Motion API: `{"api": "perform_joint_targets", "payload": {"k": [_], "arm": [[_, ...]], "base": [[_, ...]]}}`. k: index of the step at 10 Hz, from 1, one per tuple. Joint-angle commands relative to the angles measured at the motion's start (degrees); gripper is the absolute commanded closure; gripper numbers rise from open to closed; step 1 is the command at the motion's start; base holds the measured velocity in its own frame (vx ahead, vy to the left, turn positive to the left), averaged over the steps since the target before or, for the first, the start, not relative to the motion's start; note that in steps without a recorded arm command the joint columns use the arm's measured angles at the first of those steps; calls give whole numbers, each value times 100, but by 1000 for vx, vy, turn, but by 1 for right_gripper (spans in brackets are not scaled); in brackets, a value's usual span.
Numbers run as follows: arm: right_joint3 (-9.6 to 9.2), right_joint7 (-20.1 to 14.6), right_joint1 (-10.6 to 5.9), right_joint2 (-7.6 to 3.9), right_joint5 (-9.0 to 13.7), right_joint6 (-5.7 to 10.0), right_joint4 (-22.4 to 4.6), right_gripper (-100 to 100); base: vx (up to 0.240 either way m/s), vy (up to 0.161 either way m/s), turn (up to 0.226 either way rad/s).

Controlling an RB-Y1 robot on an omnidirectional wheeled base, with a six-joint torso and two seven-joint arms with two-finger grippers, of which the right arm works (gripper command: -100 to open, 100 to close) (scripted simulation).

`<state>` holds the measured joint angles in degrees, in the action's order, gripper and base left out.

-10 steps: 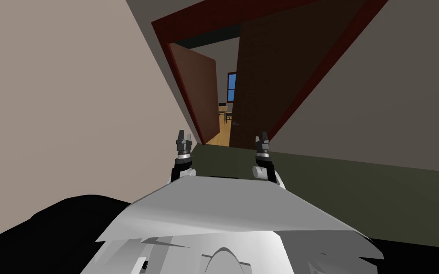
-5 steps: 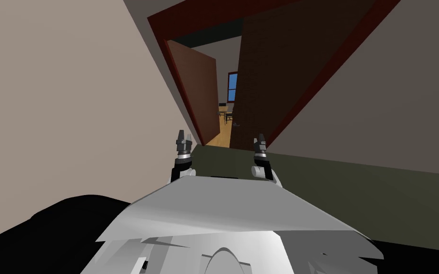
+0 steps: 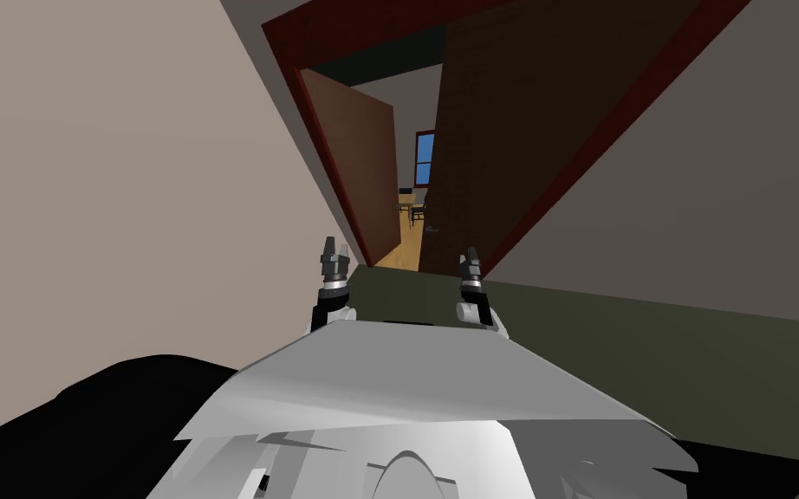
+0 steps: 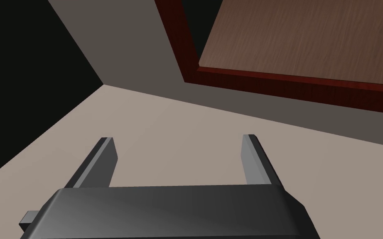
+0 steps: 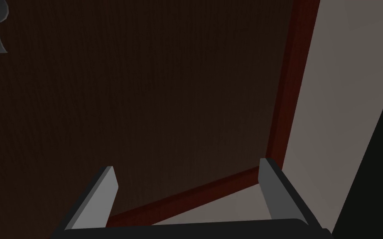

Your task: Push the door open

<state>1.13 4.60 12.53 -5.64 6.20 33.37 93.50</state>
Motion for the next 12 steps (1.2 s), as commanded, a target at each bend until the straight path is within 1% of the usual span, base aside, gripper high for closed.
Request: {"api": "perform_joint_targets", "payload": {"k": [1, 12], "arm": [[17, -11, -101, -4, 8, 56, -260, -100], [139, -96, -743, -35, 77, 422, -1982, -100]], "base": [[104, 21, 4], [100, 11, 7]]}}
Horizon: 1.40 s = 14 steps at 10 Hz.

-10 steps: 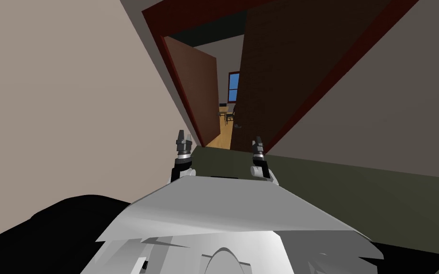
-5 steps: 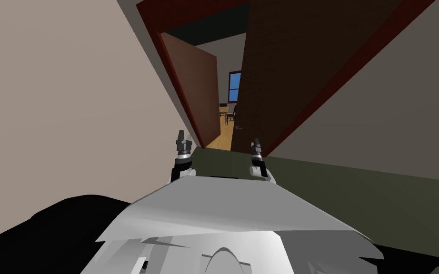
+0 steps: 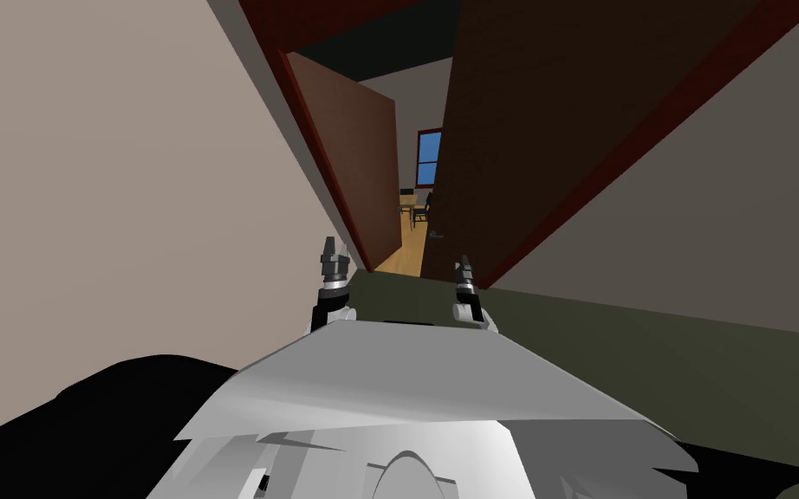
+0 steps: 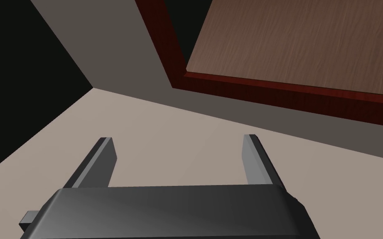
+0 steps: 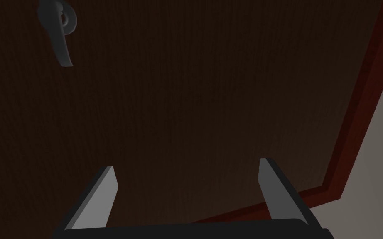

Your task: Push the door open

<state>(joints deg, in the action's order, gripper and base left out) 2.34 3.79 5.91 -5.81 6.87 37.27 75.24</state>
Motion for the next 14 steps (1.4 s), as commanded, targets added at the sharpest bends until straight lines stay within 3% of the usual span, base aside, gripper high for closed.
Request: {"api": "perform_joint_targets", "payload": {"k": [1, 14], "arm": [[30, -23, -138, -18, 17, 64, -286, -100], [161, -115, -826, 2, 91, 456, -2152, -100]], "base": [[95, 13, 6], [99, 10, 6]]}}
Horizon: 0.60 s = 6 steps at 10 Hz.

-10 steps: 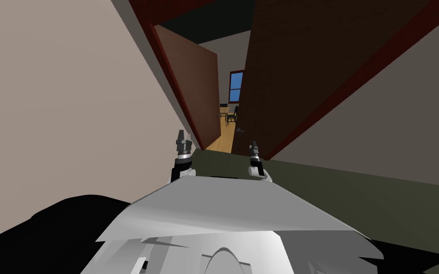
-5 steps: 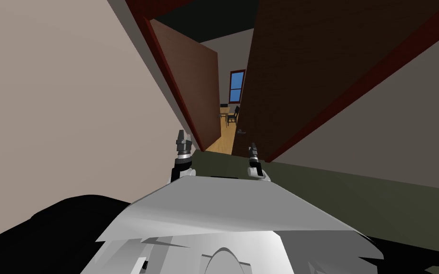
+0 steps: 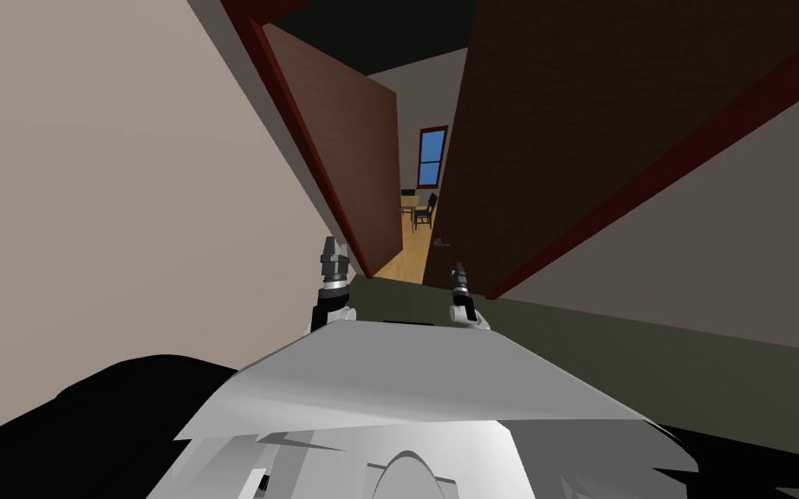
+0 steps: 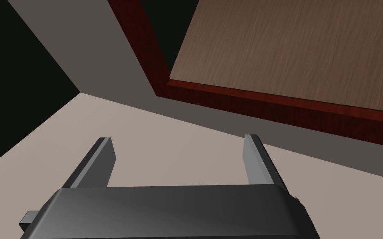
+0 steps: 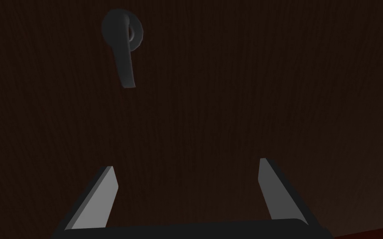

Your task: Push the door open

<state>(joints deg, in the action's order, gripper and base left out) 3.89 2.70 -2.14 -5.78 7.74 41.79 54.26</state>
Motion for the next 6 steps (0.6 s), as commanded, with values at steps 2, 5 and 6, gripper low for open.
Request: {"api": "perform_joint_targets", "payload": {"k": [2, 5, 6], "arm": [[24, -19, -117, 6, 14, 59, -311, -100], [56, -41, -284, 22, 32, 154, -758, -100], [64, -46, -326, 26, 36, 178, -869, -100]], "base": [[98, 7, 6], [117, 7, 6], [127, -5, 7]]}}
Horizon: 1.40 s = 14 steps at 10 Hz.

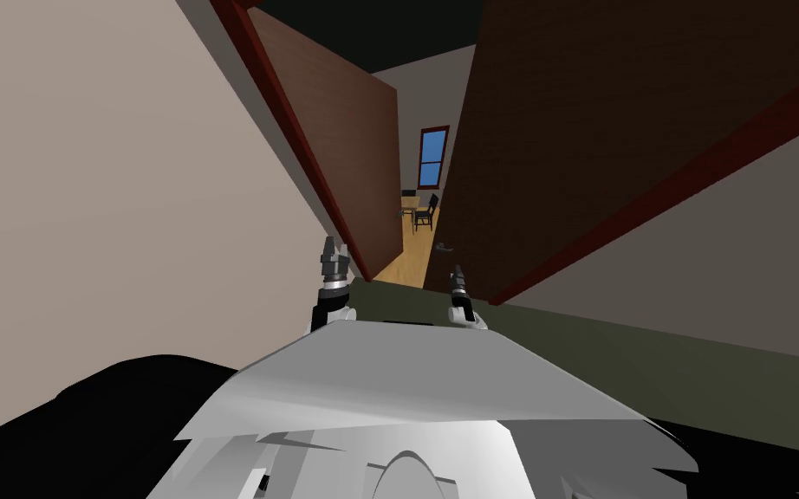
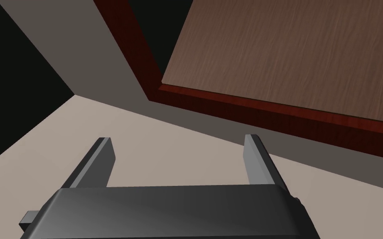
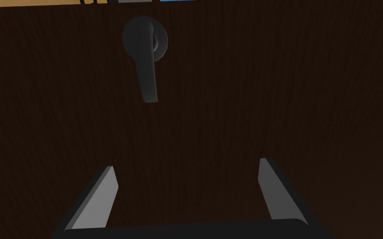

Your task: Push the door open

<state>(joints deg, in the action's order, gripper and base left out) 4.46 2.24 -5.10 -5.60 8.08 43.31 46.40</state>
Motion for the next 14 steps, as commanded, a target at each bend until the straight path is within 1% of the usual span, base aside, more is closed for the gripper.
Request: {"api": "perform_joint_targets", "payload": {"k": [1, 2, 3, 5, 7, 9, 10, 11, 12, 14], "arm": [[14, -5, -69, 12, 7, 48, -186, -100], [26, -14, -135, 21, 14, 86, -364, -100], [32, -19, -168, 25, 17, 104, -453, -100], [59, -37, -307, 45, 32, 183, -823, -100], [68, -43, -353, 53, 37, 209, -947, -100], [81, -52, -421, 66, 45, 248, -1130, -100], [84, -55, -440, 69, 47, 259, -1180, -100], [82, -47, -426, 70, 45, 238, -1133, -100], [99, -45, -439, 54, 54, 249, -1161, -100], [115, -41, -446, 45, 62, 250, -1174, -100]], "base": [[100, 4, 7], [113, 8, 5], [118, 19, 6], [130, 1, 5], [109, 9, 5], [82, 3, 3], [79, 4, 5], [33, 3, 2], [122, -21, 21], [202, -33, 22]]}}
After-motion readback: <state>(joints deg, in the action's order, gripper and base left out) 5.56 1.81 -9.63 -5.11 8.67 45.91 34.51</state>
